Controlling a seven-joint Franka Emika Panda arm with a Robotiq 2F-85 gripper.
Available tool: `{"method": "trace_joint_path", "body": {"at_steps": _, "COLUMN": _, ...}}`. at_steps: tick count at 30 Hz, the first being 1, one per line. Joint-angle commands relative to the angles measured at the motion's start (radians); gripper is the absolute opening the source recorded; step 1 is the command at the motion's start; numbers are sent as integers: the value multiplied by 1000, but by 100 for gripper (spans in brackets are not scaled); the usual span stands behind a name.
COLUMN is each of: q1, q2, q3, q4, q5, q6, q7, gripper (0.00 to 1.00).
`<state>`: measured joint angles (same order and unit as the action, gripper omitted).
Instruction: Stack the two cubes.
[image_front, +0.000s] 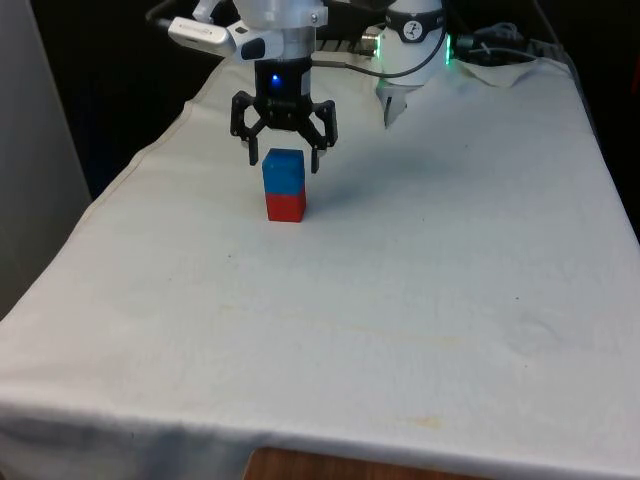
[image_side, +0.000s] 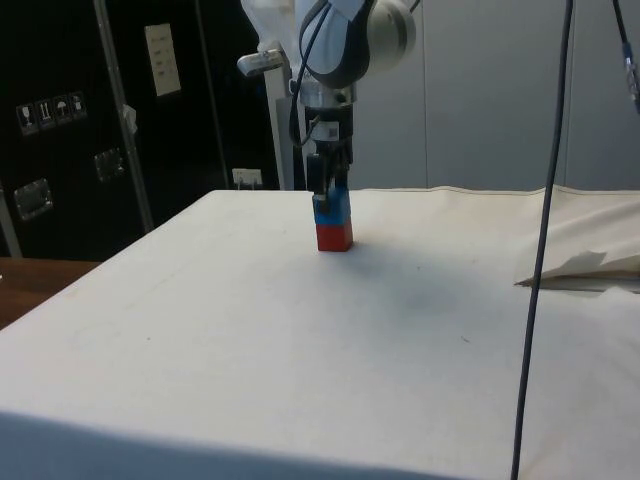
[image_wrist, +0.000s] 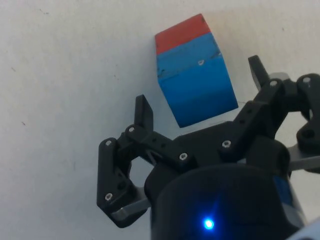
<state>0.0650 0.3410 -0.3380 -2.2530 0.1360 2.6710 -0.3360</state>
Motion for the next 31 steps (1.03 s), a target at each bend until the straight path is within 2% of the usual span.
{"method": "trace_joint_path", "body": {"at_steps": 1, "q1": 0, "q2": -4, "q3": -1, "q4": 0, "q5": -2, "q6": -4, "q7": 0, "gripper": 100}}
{"method": "trace_joint_path", "body": {"at_steps": 4, "q1": 3, "q2": -28, "q3": -8, "q4": 2, "q5": -11, "q6": -20, "q7": 4, "gripper": 100}}
{"method": "trace_joint_path", "body": {"at_steps": 5, "q1": 0, "q2": -15, "q3": -1, "q4": 4, "q5": -1, "q6": -6, "q7": 0, "gripper": 100}}
{"method": "trace_joint_path", "body": {"at_steps": 8, "q1": 3, "q2": -53, "q3": -10, "q4": 3, "q5": -16, "q6": -40, "q7": 6, "gripper": 100}}
{"method": "trace_joint_path", "body": {"at_steps": 13, "q1": 3, "q2": -80, "q3": -12, "q4": 5, "q5": -20, "q6": -59, "q7": 7, "gripper": 100}}
{"method": "trace_joint_path", "body": {"at_steps": 14, "q1": 0, "q2": -76, "q3": -5, "q4": 3, "q5": -7, "q6": -50, "q7": 0, "gripper": 100}}
{"method": "trace_joint_path", "body": {"at_steps": 15, "q1": 3, "q2": -85, "q3": -12, "q4": 5, "q5": -21, "q6": -62, "q7": 7, "gripper": 100}}
{"method": "trace_joint_path", "body": {"at_steps": 20, "q1": 3, "q2": -119, "q3": -13, "q4": 8, "q5": -24, "q6": -85, "q7": 8, "gripper": 100}}
{"method": "trace_joint_path", "body": {"at_steps": 22, "q1": 0, "q2": -123, "q3": -7, "q4": 6, "q5": -9, "q6": -80, "q7": 0, "gripper": 100}}
{"method": "trace_joint_path", "body": {"at_steps": 24, "q1": 2, "q2": -139, "q3": -13, "q4": 10, "q5": -25, "q6": -98, "q7": 8, "gripper": 100}}
{"method": "trace_joint_path", "body": {"at_steps": 31, "q1": 0, "q2": -159, "q3": -9, "q4": 11, "q5": -11, "q6": -105, "q7": 0, "gripper": 100}}
